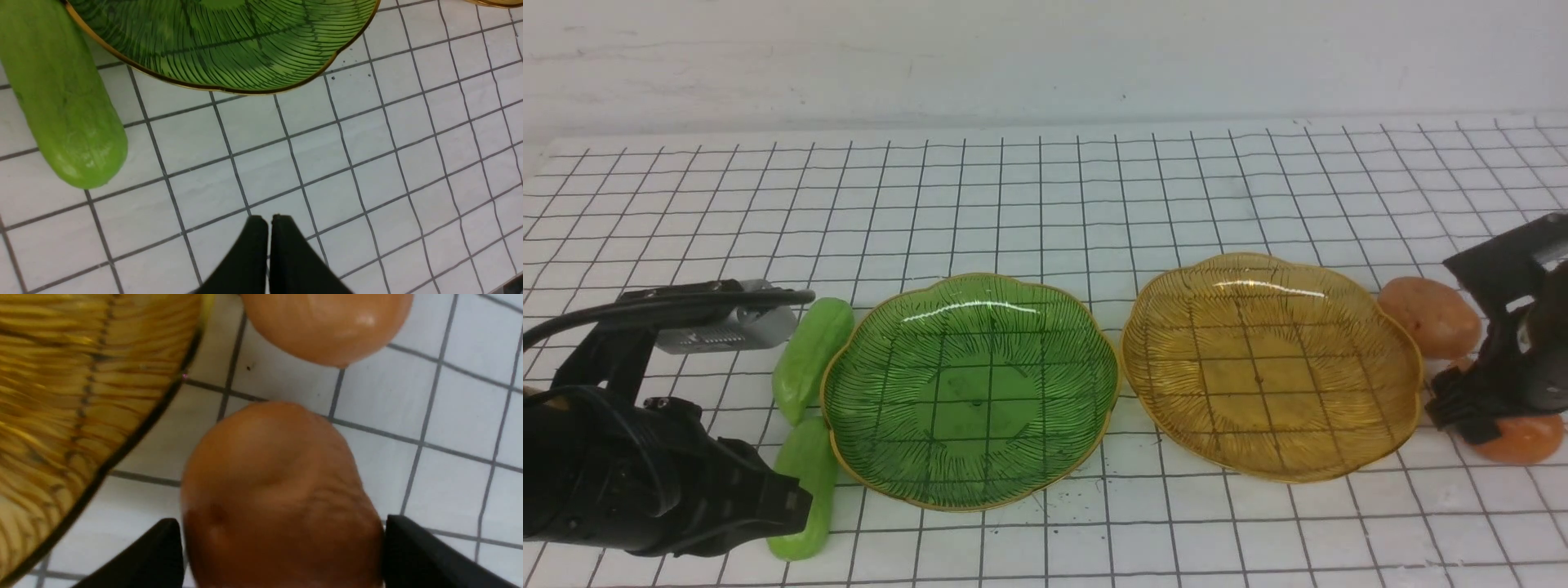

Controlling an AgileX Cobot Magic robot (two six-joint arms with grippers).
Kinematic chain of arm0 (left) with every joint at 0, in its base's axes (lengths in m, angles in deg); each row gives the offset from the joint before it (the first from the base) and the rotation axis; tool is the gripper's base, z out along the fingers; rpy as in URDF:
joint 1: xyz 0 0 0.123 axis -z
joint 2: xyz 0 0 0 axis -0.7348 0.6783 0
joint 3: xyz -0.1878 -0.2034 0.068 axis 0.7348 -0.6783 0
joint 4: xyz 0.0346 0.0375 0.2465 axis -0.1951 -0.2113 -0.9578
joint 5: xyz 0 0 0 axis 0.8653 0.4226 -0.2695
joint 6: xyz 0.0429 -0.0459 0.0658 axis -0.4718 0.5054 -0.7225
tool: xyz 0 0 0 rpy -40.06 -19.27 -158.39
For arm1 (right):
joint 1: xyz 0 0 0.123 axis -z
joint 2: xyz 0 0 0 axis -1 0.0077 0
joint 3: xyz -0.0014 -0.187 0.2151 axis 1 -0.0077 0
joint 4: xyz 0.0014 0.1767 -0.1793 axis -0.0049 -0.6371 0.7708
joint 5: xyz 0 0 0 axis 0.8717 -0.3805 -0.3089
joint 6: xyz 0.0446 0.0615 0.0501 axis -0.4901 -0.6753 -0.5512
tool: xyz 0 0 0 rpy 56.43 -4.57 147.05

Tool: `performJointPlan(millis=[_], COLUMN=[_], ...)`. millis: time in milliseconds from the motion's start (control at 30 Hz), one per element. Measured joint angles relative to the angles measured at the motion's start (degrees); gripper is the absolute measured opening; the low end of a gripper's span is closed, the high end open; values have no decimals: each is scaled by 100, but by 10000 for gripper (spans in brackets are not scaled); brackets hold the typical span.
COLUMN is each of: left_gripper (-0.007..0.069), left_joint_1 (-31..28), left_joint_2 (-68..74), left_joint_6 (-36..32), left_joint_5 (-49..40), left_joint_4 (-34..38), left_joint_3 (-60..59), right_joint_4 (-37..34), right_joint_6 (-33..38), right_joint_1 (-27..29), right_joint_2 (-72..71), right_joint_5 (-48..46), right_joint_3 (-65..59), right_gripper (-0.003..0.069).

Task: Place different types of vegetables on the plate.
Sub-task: 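Put the potato onto the plate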

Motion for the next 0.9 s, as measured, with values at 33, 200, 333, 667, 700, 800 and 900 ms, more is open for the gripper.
performJointPlan(millis=[33,200,333,667,700,800,900], left_gripper=[-6,-6,-6,-6,-6,-6,-6], left_joint_1=[0,0,0,0,0,0,0], left_joint_2=[0,0,0,0,0,0,0], left_joint_6=[0,0,0,0,0,0,0], left_joint_5=[0,24,40,139,146,146,146], left_joint_4=[0,0,0,0,0,0,0], left_joint_3=[0,0,0,0,0,0,0], right_joint_4=[78,170,268,685,516,-434,-1921], right_joint_6=[-6,-11,-43,-111,-137,-70,675], right_joint_1=[0,4,4,4,4,4,4], right_joint_2=[79,231,225,82,45,-7,-13], right_joint_5=[0,-8,-97,-2282,-2499,-3028,-3021], right_joint_3=[16,63,68,1057,1297,1997,2411], right_gripper=[589,576,554,554,554,554,554])
